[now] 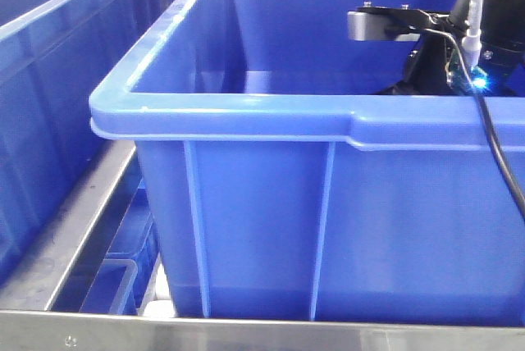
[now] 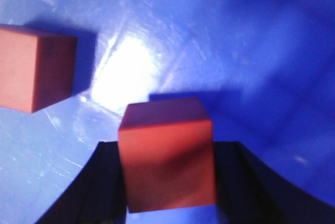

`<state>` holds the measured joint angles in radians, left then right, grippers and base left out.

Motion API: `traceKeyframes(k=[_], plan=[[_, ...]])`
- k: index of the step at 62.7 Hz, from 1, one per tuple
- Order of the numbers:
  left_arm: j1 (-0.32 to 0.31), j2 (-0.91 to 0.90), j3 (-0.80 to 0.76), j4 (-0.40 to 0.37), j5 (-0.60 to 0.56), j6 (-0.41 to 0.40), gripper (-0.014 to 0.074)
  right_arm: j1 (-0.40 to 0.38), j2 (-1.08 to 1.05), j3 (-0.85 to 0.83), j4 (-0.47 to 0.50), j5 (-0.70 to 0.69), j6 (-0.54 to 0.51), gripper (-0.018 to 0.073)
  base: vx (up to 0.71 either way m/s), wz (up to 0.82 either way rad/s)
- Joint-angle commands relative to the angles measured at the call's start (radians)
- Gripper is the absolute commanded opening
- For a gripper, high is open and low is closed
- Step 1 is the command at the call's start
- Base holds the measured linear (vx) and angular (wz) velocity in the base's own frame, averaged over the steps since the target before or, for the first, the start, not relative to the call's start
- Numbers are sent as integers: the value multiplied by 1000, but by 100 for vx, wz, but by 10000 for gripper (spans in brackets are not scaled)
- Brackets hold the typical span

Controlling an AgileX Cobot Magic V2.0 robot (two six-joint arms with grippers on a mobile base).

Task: Pick red cube and place on left shelf

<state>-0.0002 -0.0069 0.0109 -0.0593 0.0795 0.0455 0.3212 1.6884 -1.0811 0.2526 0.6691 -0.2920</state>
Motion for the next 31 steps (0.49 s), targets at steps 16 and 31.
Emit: traceKeyframes(k=[16, 31], plan=[[-1, -13, 24, -7, -66, -6, 90, 2, -43, -38, 5, -2, -1, 529, 0, 0], [-1, -13, 24, -7, -66, -6, 90, 2, -94, -73, 6, 12, -1, 528, 0, 0]])
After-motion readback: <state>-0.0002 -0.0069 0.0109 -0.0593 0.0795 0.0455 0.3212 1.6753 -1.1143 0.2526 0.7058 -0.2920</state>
